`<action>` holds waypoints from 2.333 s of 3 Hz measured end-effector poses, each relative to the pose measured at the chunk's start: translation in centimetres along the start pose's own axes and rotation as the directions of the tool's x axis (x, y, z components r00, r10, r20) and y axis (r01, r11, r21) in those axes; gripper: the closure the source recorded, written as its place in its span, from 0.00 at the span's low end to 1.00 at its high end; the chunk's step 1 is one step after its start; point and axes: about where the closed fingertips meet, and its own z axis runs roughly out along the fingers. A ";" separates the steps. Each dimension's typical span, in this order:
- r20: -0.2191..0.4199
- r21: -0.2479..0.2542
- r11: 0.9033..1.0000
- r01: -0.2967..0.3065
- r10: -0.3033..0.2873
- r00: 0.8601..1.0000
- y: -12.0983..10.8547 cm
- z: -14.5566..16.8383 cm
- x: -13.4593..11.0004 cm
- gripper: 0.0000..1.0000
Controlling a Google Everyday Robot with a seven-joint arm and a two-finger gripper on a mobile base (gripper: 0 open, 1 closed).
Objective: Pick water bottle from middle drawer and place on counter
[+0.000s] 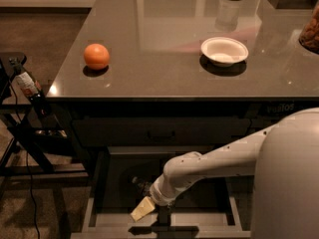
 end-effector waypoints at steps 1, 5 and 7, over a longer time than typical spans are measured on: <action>0.038 -0.004 1.000 -0.008 0.008 0.999 -0.7 1.1 -1.2 0.00; 0.052 0.022 0.999 0.028 -0.029 0.998 -3.7 6.7 -3.8 0.00; 0.022 0.015 1.000 0.010 -0.011 1.000 -4.6 8.5 -2.7 0.19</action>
Offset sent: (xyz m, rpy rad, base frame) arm 0.0426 0.0195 -0.0191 0.0685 -0.0702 -0.0305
